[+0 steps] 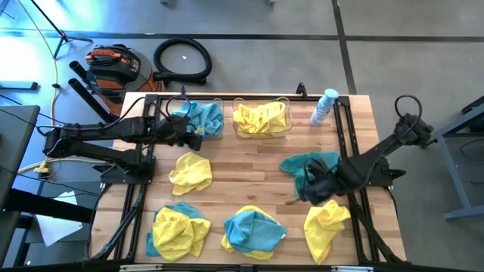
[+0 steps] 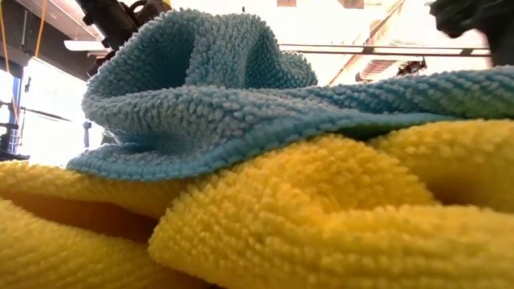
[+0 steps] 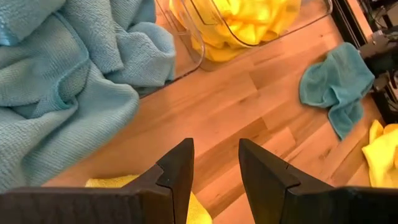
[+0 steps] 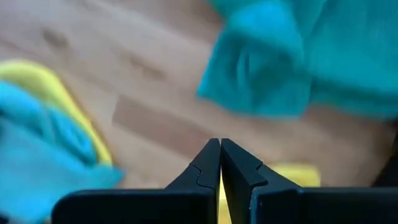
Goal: Sort microfiber towel by color & place in baskets
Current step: Put the yellow towel into the right transparent bin
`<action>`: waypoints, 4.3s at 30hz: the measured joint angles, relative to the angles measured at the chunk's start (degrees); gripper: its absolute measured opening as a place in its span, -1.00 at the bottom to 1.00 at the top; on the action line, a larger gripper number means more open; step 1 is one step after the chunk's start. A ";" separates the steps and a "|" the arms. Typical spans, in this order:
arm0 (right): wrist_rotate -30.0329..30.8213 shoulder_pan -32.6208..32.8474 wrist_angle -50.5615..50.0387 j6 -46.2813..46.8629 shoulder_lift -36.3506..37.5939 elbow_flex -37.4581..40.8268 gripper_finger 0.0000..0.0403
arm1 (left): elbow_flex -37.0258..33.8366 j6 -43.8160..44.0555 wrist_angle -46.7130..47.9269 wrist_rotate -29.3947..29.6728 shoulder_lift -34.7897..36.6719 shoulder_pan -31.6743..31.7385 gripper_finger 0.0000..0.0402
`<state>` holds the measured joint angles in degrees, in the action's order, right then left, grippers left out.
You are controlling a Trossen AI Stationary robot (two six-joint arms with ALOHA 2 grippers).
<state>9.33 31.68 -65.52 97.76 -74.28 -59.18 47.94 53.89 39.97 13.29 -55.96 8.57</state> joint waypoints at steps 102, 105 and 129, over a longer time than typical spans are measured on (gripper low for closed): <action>8.27 -53.80 21.64 -60.48 -34.54 -30.57 -1.00 | 0.04 -32.04 -1.31 -14.57 0.04 18.59 -0.42; 5.80 -54.18 22.07 -60.23 -39.05 -32.13 -0.98 | 0.04 -32.04 -1.27 -14.57 0.04 18.59 -0.42; 0.54 -54.14 10.33 -58.44 -44.20 -45.69 -0.10 | 0.04 -32.02 -1.16 -14.59 0.02 18.57 -0.42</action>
<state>9.87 -22.46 -55.19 39.33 -118.49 -104.87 47.99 21.87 38.81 -1.30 -55.94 27.14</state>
